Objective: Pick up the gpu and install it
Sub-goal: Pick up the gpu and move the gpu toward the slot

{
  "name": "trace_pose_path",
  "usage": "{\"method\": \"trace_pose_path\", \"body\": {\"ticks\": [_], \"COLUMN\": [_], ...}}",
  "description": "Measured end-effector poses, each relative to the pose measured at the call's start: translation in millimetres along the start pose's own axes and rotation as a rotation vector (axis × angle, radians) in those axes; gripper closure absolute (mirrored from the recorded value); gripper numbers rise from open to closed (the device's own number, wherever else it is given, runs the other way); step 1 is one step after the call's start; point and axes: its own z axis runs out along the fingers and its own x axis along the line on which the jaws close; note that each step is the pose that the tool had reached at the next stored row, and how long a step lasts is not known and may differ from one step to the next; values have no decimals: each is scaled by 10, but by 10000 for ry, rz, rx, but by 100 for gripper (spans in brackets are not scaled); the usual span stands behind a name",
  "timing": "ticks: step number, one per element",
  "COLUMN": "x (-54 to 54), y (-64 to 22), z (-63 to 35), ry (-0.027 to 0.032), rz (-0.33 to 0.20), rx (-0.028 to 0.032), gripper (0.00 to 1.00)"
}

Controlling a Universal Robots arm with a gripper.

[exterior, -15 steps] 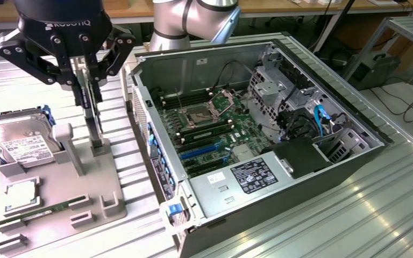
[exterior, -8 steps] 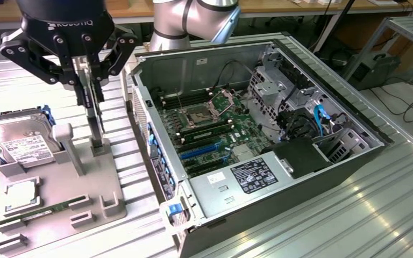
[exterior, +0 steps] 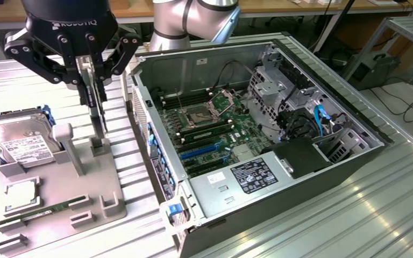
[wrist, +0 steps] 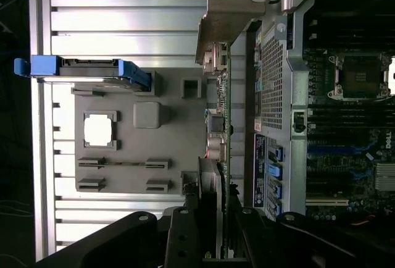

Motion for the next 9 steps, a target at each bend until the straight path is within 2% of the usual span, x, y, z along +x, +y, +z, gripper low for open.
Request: {"method": "trace_pose_path", "body": {"ticks": [9], "x": [-37], "y": [0], "z": [0], "ry": [0], "rz": [0], "rx": [0], "gripper": [73]}}
